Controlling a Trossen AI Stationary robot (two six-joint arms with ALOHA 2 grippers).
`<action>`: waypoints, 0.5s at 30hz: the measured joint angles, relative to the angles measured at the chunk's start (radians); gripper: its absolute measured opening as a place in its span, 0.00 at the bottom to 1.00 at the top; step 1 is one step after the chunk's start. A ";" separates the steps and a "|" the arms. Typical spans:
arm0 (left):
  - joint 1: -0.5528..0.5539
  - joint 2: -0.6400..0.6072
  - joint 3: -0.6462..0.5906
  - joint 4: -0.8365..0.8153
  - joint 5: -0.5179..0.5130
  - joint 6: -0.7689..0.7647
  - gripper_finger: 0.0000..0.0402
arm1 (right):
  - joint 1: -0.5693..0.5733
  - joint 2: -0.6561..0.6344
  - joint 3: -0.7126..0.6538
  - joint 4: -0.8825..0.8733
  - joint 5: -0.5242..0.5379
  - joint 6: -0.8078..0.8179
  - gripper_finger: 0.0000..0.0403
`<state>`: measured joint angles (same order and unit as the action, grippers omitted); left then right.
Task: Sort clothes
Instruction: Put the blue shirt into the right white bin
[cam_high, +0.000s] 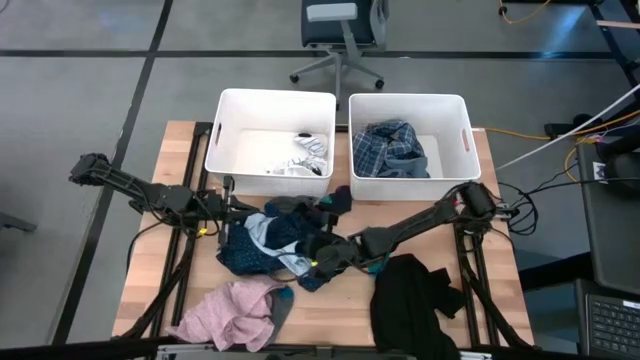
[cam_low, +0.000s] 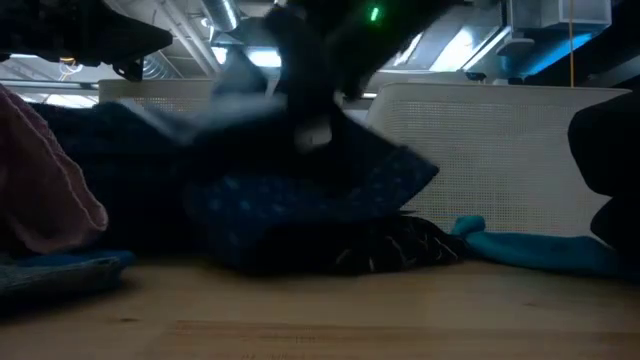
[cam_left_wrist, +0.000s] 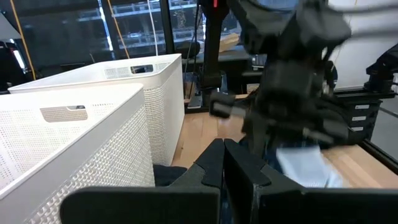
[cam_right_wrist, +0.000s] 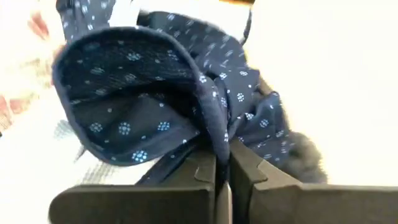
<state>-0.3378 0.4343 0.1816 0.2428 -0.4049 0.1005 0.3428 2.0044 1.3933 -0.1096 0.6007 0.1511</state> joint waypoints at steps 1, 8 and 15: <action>0.000 0.000 0.000 0.000 0.000 0.000 0.00 | 0.003 -0.022 0.000 -0.013 0.017 -0.006 0.04; 0.000 0.000 0.000 0.000 0.000 0.000 0.00 | 0.010 -0.157 0.000 -0.038 0.100 -0.077 0.02; 0.000 0.000 0.000 0.000 0.000 -0.003 0.00 | 0.010 -0.290 0.001 -0.030 0.236 -0.183 0.02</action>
<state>-0.3378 0.4346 0.1818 0.2428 -0.4049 0.0979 0.3531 1.7146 1.3941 -0.1400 0.8368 -0.0321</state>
